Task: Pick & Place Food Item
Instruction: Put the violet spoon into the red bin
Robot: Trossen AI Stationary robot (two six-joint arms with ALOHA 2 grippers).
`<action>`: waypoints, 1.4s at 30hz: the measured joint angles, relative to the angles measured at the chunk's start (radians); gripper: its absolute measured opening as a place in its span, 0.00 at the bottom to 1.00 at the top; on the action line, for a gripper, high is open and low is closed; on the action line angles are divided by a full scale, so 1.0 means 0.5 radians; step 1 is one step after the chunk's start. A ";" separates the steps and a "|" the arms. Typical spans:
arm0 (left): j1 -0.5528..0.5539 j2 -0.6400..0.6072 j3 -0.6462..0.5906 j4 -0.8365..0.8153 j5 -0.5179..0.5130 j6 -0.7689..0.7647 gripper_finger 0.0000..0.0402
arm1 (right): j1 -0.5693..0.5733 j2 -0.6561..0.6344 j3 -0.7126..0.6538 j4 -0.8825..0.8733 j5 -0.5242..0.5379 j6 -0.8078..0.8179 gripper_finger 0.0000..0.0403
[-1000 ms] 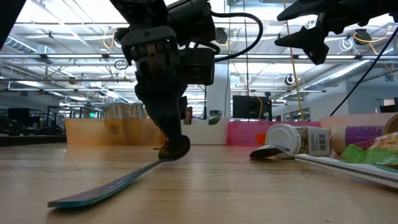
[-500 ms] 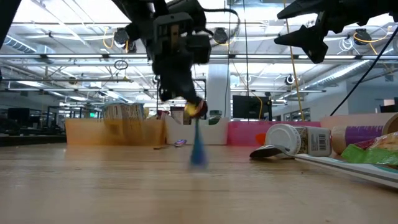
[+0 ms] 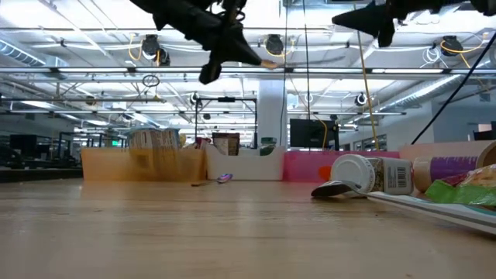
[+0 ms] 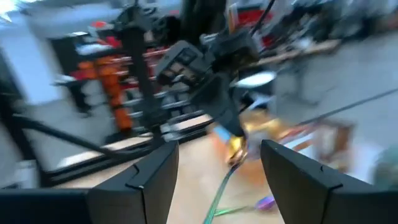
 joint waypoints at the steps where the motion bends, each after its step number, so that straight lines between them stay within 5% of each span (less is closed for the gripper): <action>1: 0.001 0.002 0.000 0.058 -0.003 -0.047 0.00 | 0.000 0.013 0.037 -0.014 0.073 -0.079 0.56; 8: -0.035 0.016 0.000 0.202 -0.413 -0.297 0.00 | -0.015 0.236 0.392 -0.274 0.401 -0.538 0.56; 14: -0.043 0.014 0.000 0.216 -0.698 -0.387 0.00 | -0.076 0.470 0.570 -0.406 0.417 -0.576 0.56; 42: -0.164 0.014 0.189 0.103 -1.012 -0.108 0.00 | -0.333 0.621 0.593 -0.770 0.419 -0.436 0.49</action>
